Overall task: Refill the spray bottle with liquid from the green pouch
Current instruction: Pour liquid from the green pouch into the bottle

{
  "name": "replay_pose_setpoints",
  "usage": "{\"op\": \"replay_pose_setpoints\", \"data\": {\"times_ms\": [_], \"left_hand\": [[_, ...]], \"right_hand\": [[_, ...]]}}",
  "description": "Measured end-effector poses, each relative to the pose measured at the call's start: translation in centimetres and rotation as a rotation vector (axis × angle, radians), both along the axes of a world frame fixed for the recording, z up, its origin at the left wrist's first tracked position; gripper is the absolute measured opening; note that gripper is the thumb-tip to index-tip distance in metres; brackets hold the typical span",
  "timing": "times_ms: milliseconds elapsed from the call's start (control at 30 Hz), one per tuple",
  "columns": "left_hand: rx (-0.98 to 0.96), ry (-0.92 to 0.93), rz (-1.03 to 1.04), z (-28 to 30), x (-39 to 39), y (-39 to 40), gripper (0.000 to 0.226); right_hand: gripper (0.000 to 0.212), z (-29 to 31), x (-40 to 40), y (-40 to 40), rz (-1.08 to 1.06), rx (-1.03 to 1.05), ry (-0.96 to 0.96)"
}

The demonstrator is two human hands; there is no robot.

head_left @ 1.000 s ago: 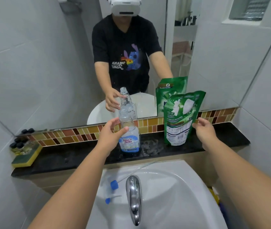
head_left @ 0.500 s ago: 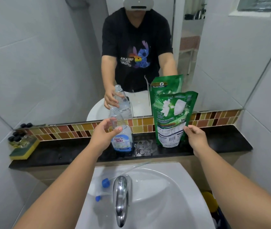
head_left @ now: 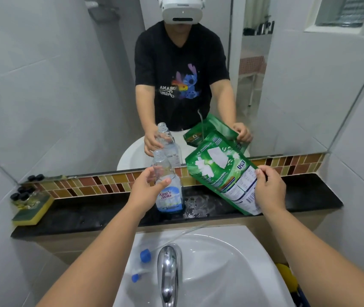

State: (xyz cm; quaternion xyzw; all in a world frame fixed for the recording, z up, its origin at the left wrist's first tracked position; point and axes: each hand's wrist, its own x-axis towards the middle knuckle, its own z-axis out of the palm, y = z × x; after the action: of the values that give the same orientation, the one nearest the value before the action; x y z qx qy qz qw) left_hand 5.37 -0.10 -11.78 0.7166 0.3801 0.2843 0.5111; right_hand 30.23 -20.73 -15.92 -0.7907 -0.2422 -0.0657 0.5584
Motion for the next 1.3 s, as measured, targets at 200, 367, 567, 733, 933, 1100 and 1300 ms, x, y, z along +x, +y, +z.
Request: {"op": "replay_pose_setpoints", "data": {"times_ms": [200,367,567,733,933,1100,1300], "left_hand": [[-0.038,-0.021,-0.018,0.2,0.2,-0.1,0.039],[-0.01,-0.025,-0.03,0.3,0.0,-0.1,0.043],[0.063,0.076,-0.012,1.3,-0.1,-0.9,0.058],[0.528,-0.203,0.354,3.0,-0.4,-6.2,0.064],[0.132,-0.269,-0.134,3.1,3.3,-11.2,0.028],[-0.198,-0.522,-0.115,2.9,4.2,-10.5,0.015],[-0.19,-0.516,0.021,3.2,4.3,-9.9,0.011]], "right_hand": [[0.016,1.4,-0.4,-0.7,-0.055,0.012,-0.013],[0.015,5.1,-0.8,-0.9,-0.022,0.011,-0.164],[0.019,9.3,-1.5,0.0,-0.036,0.022,-0.284],[0.019,10.3,-2.6,0.8,-0.018,0.027,-0.232],[0.018,9.6,-5.5,1.5,0.002,0.044,-0.068],[0.024,8.9,-6.8,2.1,0.003,0.094,0.139],[0.02,8.4,-7.9,1.1,0.364,0.334,0.39]]}}
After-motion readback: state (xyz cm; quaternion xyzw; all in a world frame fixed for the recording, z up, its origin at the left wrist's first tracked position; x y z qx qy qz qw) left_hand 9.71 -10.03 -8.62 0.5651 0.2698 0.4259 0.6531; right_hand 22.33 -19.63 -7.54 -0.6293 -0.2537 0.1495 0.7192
